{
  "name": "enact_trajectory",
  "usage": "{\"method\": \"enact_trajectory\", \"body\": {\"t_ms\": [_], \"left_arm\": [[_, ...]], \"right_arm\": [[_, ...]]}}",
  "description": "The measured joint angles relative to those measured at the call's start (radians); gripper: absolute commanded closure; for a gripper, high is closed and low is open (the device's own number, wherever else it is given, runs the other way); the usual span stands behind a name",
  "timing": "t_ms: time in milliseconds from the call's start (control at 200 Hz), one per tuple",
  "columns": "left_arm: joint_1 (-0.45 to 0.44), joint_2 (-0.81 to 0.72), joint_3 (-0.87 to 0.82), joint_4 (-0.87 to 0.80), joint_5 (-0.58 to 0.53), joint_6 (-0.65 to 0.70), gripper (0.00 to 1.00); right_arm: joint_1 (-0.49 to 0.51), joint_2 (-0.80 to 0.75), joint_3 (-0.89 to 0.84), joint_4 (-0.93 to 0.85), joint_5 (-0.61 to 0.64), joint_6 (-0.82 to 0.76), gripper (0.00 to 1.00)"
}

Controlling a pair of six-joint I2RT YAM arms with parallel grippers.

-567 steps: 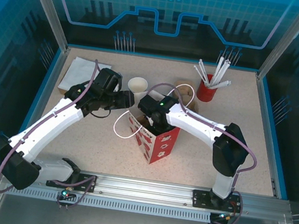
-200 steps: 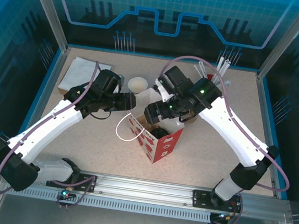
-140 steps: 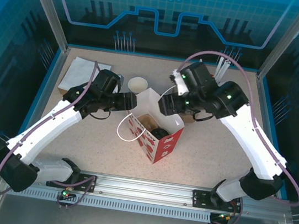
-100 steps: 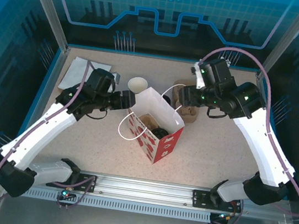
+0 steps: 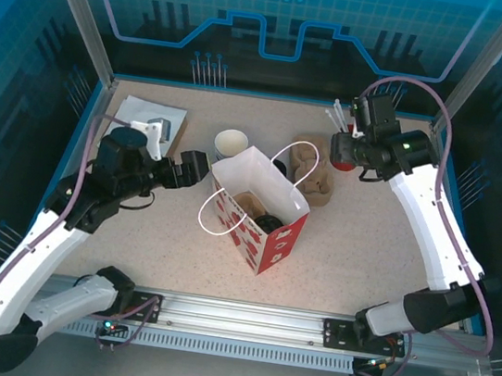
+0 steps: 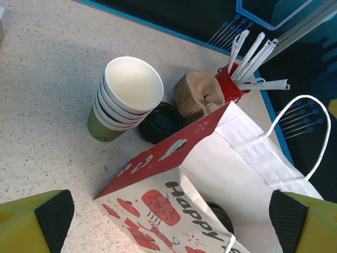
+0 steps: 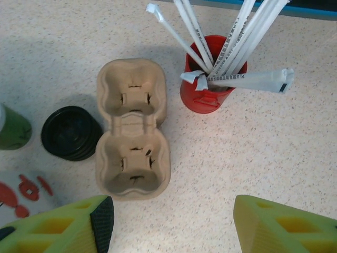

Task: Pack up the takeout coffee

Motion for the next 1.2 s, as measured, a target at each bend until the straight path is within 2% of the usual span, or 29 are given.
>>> {"method": "enact_trajectory", "body": {"t_ms": [210, 435, 951, 1201], "left_arm": [[0.0, -0.06, -0.042, -0.004, -0.045, 0.003, 0.01], [0.0, -0.101, -0.054, -0.023, -0.08, 0.003, 0.01], [0.0, -0.113, -0.056, -0.038, -0.102, 0.003, 0.01], [0.0, -0.117, -0.056, -0.044, -0.11, 0.003, 0.01]], "right_arm": [[-0.014, 0.067, -0.044, 0.134, 0.03, -0.051, 0.47], [-0.083, 0.24, 0.01, 0.177, 0.056, -0.085, 0.51], [-0.114, 0.508, 0.218, 0.182, 0.072, -0.139, 0.63], [-0.119, 0.544, 0.251, 0.159, 0.064, -0.143, 0.71]]}}
